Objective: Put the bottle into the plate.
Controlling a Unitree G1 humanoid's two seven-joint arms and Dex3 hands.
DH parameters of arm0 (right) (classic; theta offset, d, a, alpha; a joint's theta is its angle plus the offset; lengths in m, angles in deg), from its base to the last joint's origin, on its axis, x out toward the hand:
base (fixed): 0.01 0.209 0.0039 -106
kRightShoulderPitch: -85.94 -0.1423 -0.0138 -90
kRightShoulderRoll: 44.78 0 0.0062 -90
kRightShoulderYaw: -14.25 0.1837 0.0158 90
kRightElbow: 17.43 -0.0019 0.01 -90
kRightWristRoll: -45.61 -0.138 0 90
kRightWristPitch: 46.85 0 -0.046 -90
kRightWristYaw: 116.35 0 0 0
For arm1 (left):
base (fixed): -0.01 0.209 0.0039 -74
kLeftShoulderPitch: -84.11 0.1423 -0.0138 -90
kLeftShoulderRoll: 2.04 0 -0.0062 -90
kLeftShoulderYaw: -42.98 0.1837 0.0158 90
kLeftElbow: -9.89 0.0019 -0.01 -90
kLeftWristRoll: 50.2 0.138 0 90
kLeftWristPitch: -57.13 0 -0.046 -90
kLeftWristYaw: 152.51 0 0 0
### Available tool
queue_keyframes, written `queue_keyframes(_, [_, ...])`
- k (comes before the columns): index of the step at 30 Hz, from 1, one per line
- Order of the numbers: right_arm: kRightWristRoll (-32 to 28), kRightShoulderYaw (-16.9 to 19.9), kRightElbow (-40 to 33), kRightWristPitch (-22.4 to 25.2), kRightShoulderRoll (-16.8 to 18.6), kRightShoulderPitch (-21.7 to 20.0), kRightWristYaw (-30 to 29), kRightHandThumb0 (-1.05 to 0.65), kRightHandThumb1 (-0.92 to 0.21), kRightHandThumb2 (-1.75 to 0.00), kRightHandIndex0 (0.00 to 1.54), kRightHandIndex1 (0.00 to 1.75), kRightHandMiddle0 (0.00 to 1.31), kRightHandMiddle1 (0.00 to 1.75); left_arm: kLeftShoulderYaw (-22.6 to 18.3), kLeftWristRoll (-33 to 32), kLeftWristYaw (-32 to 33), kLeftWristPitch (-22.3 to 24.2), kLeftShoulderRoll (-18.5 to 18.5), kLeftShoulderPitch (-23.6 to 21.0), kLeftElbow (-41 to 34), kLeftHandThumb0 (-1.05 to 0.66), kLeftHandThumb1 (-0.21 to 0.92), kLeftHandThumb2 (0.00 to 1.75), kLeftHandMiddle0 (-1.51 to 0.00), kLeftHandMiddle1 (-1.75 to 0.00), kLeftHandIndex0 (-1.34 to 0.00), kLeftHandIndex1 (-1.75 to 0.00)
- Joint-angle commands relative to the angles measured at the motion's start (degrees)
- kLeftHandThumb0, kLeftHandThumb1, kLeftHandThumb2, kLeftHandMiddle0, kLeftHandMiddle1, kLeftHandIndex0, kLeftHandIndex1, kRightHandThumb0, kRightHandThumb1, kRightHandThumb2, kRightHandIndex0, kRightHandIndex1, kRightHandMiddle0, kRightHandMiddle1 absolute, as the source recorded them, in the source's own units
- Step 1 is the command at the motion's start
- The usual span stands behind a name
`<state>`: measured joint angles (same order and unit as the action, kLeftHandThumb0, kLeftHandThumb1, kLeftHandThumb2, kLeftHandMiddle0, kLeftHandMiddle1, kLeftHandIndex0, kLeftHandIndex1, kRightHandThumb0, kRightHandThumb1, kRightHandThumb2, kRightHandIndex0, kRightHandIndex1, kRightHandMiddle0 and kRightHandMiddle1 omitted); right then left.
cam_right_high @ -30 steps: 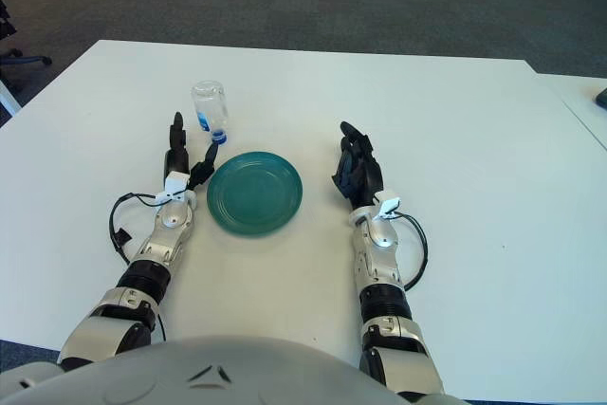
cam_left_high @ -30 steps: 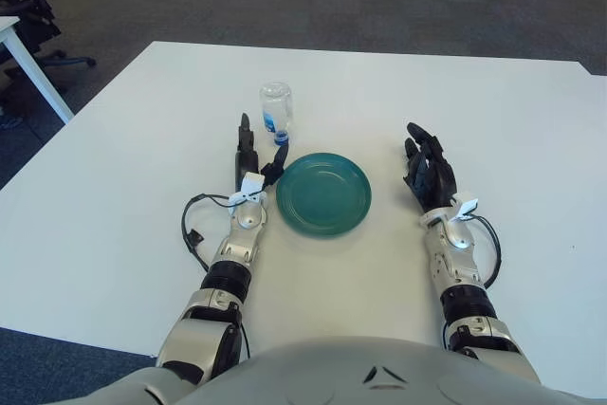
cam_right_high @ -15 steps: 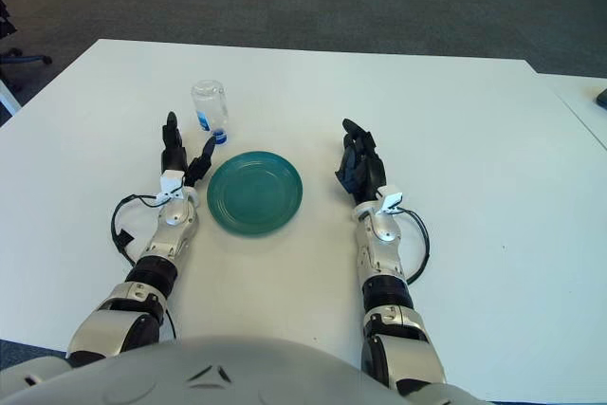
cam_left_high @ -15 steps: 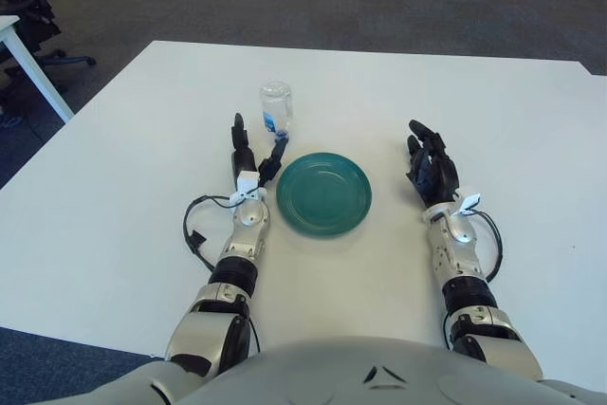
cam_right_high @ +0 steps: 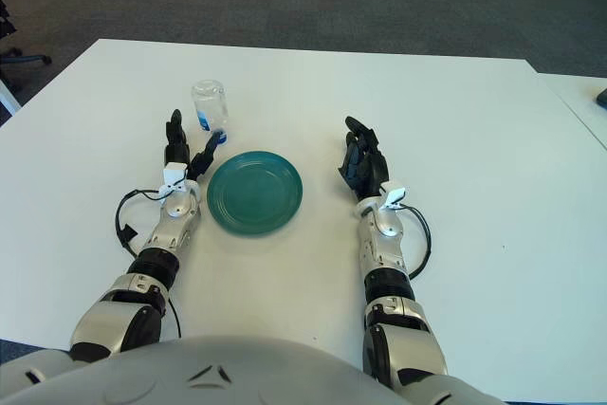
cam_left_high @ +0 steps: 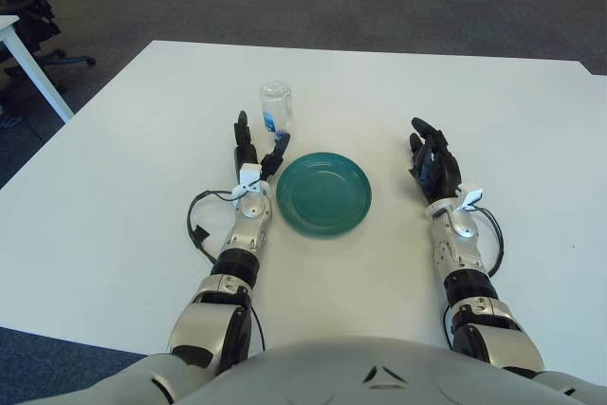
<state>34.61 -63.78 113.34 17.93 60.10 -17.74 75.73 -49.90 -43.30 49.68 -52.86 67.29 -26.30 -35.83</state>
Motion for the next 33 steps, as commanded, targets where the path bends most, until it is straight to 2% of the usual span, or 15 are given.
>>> queue_keyframes(1, [-0.7,0.89,6.76,3.69,0.51,5.34,-0.29,-0.81,-0.92,-0.81,0.28,0.01,0.0,0.58,0.44,0.73,0.53,1.48,0.25,-0.77,1.2,-0.98,0.91,0.07,-0.14,-0.03,0.0,-0.31])
queue_keyframes(11, [-0.67,1.11,7.73,3.34,0.51,4.89,-0.26,-0.81,-0.92,-0.8,0.28,0.01,0.0,0.56,1.68,2.82,1.8,3.14,0.79,-1.74,1.22,-1.01,0.92,0.12,-0.13,-0.02,0.0,-0.24])
queue_keyframes(18, [-0.32,0.9,7.98,2.93,0.51,4.58,-0.41,-0.81,-0.92,-0.8,0.29,0.01,0.0,0.57,3.05,5.04,1.57,7.14,2.23,-4.44,1.6,-1.04,0.92,0.16,-0.11,-0.01,0.0,-0.23])
queue_keyframes(33, [0.53,0.67,8.83,1.97,0.47,4.62,-1.07,-0.82,-0.92,-0.81,0.28,0.0,0.0,0.55,3.64,5.85,1.94,7.38,3.5,-7.16,2.4,-1.05,0.92,0.17,-0.13,-0.01,0.0,-0.32])
